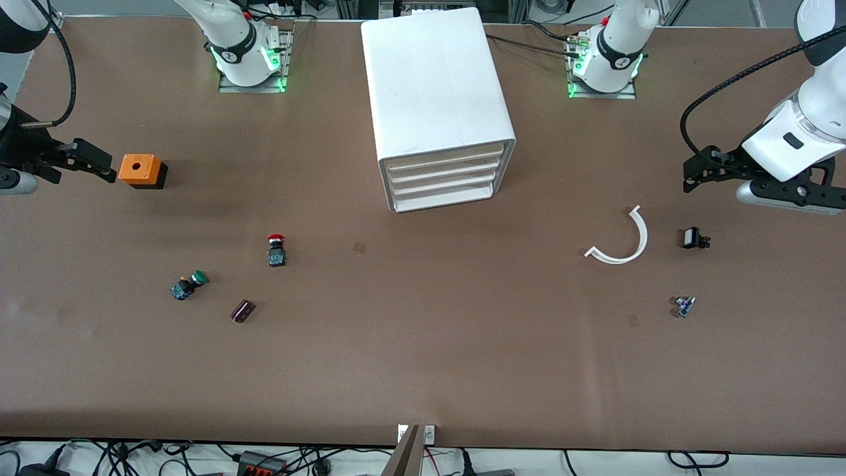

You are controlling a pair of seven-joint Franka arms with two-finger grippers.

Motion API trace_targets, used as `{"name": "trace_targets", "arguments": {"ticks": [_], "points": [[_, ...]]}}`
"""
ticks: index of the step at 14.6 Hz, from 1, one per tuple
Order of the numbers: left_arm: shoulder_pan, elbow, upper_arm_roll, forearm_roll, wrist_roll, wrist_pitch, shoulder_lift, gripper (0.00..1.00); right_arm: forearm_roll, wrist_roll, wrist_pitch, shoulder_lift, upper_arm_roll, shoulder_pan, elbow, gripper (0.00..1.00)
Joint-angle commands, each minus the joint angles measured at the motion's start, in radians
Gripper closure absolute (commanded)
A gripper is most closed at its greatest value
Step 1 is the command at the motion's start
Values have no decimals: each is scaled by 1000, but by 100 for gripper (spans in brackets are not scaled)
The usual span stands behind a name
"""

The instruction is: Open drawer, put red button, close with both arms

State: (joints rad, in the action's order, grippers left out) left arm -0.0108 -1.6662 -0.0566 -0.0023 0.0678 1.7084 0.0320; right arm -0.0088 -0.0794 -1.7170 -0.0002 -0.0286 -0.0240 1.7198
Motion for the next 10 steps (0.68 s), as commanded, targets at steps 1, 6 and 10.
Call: {"name": "trace_targets", "arguments": {"ticks": [1, 6, 10], "points": [[-3, 37, 0, 21, 14, -29, 17, 0, -16, 10, -1, -24, 9, -5, 23, 0], [-4, 37, 0, 21, 13, -32, 17, 0, -16, 10, -6, -21, 9, -7, 23, 0], [-1, 37, 0, 16, 15, -56, 23, 0, -11, -2, -1, 14, 10, -5, -3, 0]]}}
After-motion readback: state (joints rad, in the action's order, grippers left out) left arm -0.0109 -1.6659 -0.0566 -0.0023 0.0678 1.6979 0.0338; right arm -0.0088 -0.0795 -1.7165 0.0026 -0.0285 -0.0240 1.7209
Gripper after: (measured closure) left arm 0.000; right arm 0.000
